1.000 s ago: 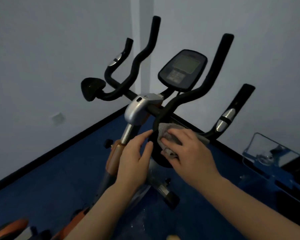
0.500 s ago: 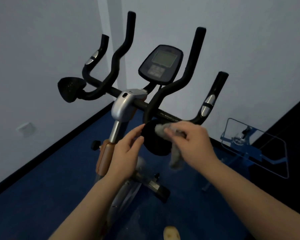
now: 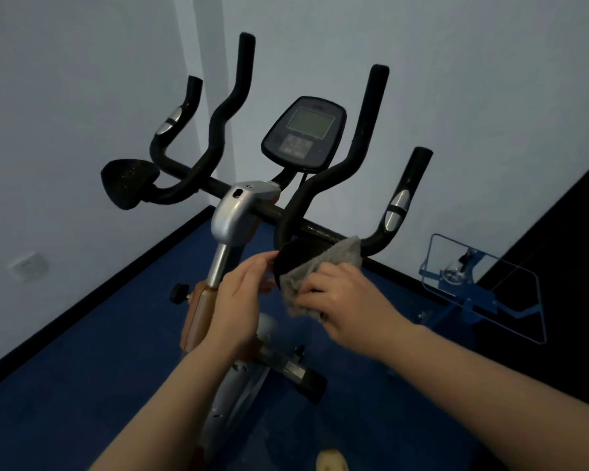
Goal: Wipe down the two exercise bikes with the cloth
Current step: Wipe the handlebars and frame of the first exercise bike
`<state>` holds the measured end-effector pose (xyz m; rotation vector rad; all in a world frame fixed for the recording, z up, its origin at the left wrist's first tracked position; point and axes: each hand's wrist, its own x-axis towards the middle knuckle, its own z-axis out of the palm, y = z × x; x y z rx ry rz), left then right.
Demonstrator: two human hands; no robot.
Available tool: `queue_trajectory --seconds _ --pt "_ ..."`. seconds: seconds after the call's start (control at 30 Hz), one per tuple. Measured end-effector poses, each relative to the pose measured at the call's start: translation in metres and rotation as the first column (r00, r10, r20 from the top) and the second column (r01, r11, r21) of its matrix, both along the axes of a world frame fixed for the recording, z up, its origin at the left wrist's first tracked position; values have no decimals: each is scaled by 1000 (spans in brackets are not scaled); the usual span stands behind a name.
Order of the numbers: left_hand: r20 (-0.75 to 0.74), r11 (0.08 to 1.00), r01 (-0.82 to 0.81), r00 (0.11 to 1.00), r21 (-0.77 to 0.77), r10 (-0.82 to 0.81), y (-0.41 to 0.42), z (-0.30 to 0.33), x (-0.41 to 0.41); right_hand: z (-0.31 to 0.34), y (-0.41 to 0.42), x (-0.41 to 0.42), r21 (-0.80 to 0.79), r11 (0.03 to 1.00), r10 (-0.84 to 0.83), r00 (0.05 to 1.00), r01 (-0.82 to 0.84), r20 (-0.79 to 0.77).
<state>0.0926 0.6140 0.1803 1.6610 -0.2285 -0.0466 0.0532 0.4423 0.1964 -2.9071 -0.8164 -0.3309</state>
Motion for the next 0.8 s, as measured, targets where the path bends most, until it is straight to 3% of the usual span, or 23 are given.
queue_trajectory --seconds 0.03,0.1,0.17,0.2,0.23,0.33,0.4,0.67,0.8 --pt "-8 1000 4 1000 -3 -4 1 1 1 6 -5 1 16 1000 11 999 -10 -46" --pt "-18 1000 14 1000 -9 -14 2 2 1 17 -8 2 247 962 -97 991 117 -95" --pt "-6 1000 7 1000 -16 -7 2 6 -2 32 -1 6 605 746 -308 950 277 -55" --pt "4 1000 -5 1000 -25 5 0 7 -4 37 4 11 707 647 -392 920 285 -13" --pt "18 999 -20 1000 -26 21 -2 9 -7 39 10 18 724 627 -443 896 287 28" --pt "45 998 -58 997 -10 59 -8 9 -11 25 22 36 452 856 -334 936 252 112" --pt "31 998 -63 998 -10 63 -8 10 -9 8 21 32 317 917 -279 958 242 75" --pt "12 997 -75 997 -17 75 -7 5 -4 -7 -1 -15 302 902 -324 946 308 3" --pt "-14 999 -52 999 4 52 -1 0 -4 22 -4 -13 431 850 -261 953 303 -155"
